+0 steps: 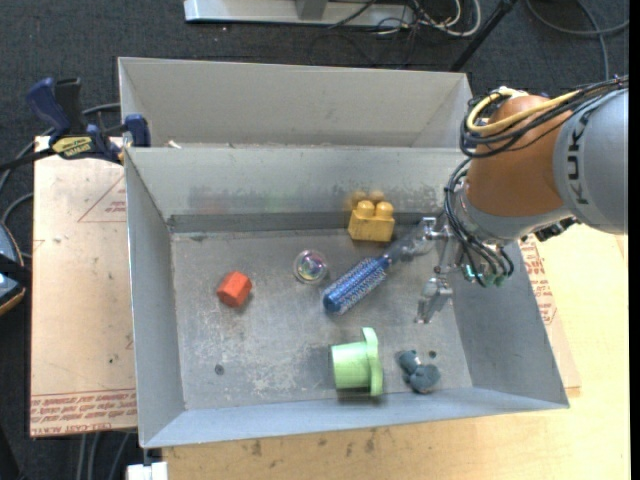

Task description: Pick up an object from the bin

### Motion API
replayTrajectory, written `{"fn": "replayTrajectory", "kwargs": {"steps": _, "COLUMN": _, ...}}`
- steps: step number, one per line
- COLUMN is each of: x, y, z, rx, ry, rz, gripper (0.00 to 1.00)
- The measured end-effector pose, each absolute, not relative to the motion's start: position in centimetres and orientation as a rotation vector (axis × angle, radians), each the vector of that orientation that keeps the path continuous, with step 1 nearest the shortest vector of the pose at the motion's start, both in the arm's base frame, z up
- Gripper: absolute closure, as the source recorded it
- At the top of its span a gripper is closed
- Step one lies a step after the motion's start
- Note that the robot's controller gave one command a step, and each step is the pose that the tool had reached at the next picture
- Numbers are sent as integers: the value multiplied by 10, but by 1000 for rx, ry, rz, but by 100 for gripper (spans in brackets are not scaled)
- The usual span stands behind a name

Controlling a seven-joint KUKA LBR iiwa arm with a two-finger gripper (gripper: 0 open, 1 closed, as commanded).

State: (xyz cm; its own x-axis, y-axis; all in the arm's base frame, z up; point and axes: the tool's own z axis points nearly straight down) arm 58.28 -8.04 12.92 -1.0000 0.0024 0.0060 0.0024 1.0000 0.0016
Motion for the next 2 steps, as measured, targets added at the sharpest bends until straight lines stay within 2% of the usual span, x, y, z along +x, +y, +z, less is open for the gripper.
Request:
{"fn": "replayTrajectory", "kwargs": {"steps": 1, "x": 610, "y": -16, "z": 75, "rx": 394, "ry": -3125, "rz": 4, "gripper": 0}}
{"fn": "replayTrajectory", "kwargs": {"steps": 2, "x": 611, "y": -13, "z": 101, "rx": 656, "ry": -3078, "rz": 0, "gripper": 0}}
